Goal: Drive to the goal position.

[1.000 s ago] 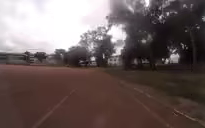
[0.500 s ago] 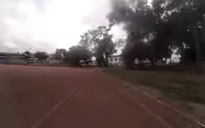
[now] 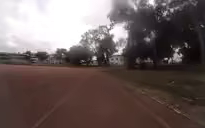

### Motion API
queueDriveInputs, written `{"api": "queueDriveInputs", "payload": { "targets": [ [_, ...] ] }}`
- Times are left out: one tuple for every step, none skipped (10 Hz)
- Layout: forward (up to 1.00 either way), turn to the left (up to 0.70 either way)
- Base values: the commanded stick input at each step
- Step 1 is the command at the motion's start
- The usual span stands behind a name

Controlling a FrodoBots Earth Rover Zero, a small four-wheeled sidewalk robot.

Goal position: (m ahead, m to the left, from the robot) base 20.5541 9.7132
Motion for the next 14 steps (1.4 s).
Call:
{"api": "queueDriveInputs", "payload": {
  "targets": [
    [0.85, 0.00],
    [0.85, 0.01],
    [0.85, 0.04],
    [0.85, 0.06],
    [0.85, 0.04],
    [0.85, 0.00],
    [0.85, 0.00],
    [0.85, 0.00],
    [0.85, 0.00],
    [0.85, 0.00],
    [0.85, 0.00],
    [0.85, 0.00],
    [0.85, 0.00],
    [0.85, 0.00]
  ]
}}
